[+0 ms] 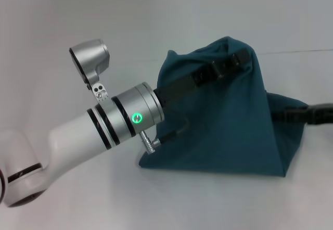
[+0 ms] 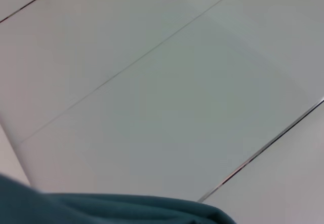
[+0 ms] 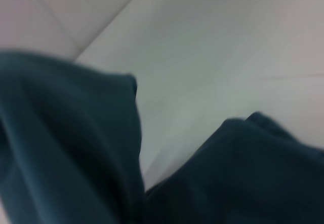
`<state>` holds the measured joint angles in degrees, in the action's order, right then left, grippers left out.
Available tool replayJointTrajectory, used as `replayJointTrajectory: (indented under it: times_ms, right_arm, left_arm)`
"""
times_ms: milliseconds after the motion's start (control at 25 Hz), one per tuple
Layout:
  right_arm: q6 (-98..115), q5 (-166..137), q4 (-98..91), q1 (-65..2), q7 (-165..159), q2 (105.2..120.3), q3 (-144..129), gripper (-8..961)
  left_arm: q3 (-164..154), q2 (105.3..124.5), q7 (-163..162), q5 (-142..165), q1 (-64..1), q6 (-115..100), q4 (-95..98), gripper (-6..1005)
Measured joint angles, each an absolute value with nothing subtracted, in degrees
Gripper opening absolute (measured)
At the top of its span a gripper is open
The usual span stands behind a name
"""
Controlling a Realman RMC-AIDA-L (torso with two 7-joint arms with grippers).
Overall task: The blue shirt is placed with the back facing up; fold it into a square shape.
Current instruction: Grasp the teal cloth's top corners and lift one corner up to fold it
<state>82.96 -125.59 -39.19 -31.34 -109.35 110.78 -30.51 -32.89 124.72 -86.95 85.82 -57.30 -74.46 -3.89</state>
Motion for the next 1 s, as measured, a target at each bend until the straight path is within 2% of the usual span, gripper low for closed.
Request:
replayJointTrajectory:
  times_ms: [80, 240, 400, 680, 840, 1000]
  right_arm:
    - [82.88, -125.67, -38.92, -31.34, -107.56, 111.50, -32.93, 812]
    - [81.98, -127.65, -38.80, -32.01, -106.10, 113.15, -36.70, 693]
    - [81.48, -130.20, -38.69, -32.77, -105.95, 113.90, -37.66, 573]
    - [82.10, -130.32, -38.65, -33.57, -105.20, 114.95, -39.15, 251]
    - [82.07, -130.27, -38.67, -35.05, -105.12, 116.51, -39.47, 94]
    - [81.54, -130.16, -38.64, -37.26, -104.96, 118.61, -39.92, 37]
  left_arm:
    - [-33.00, 124.72, -87.63, 85.81, -57.28, -74.95, -2.90, 97]
    - [-33.12, 124.61, -89.09, 85.80, -57.25, -75.64, -1.26, 96]
    - [-33.63, 124.58, -90.54, 85.79, -57.11, -75.88, 0.69, 94]
    - [-34.59, 124.53, -93.33, 85.78, -57.04, -76.47, 4.60, 95]
    - [-35.47, 124.43, -94.96, 85.77, -56.79, -76.43, 6.78, 96]
    - [-36.18, 124.33, -96.31, 85.77, -56.46, -76.29, 8.97, 96]
